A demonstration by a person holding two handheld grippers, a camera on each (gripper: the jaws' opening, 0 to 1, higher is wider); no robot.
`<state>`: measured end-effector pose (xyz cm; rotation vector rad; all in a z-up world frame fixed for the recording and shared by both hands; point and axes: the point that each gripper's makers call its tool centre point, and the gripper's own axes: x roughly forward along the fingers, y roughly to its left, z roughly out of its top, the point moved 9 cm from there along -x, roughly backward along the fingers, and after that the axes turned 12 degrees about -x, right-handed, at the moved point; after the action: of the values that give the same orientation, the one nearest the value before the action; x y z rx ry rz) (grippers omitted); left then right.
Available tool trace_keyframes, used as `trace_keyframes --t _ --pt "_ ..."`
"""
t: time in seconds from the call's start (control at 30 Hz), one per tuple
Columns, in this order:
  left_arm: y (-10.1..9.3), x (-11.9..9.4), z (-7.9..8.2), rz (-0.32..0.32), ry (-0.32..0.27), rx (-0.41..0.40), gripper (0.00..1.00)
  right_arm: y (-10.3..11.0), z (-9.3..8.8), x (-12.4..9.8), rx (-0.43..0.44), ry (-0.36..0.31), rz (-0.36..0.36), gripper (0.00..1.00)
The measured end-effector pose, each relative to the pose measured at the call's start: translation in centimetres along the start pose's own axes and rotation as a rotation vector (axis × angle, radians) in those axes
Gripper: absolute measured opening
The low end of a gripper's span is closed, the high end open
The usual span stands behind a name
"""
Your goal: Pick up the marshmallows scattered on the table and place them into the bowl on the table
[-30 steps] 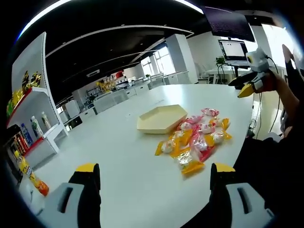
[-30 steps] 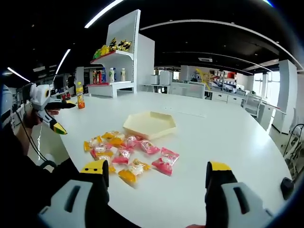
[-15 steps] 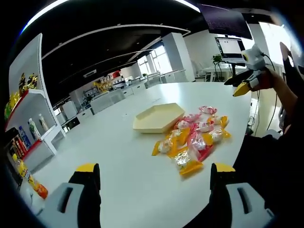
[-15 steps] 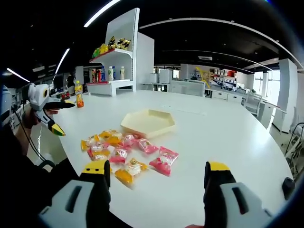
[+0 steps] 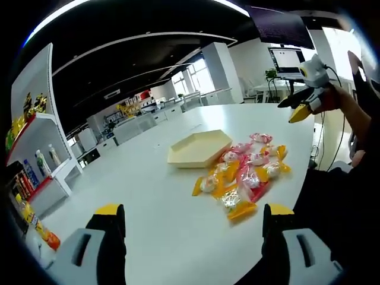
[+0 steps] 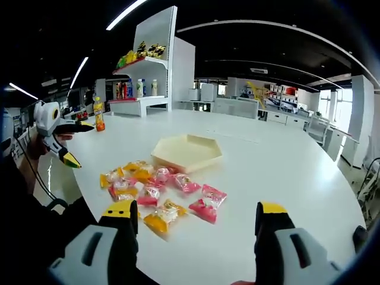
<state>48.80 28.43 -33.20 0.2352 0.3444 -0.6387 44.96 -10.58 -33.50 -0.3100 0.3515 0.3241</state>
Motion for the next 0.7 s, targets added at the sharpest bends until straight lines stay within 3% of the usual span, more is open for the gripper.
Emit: trace_keyframes --t 0.37,0.7 --pt "-0.3 -0.3 0.4 -0.004 -0.015 0.014 0.95 -0.6 -1.0 0.6 0.026 0.024 -0.015 0.77" --pt "-0.6 -0.1 0.4 -0.011 -0.007 0.022 0.95 -0.7 -1.0 2.4 0.03 0.029 -0.006 0.76"
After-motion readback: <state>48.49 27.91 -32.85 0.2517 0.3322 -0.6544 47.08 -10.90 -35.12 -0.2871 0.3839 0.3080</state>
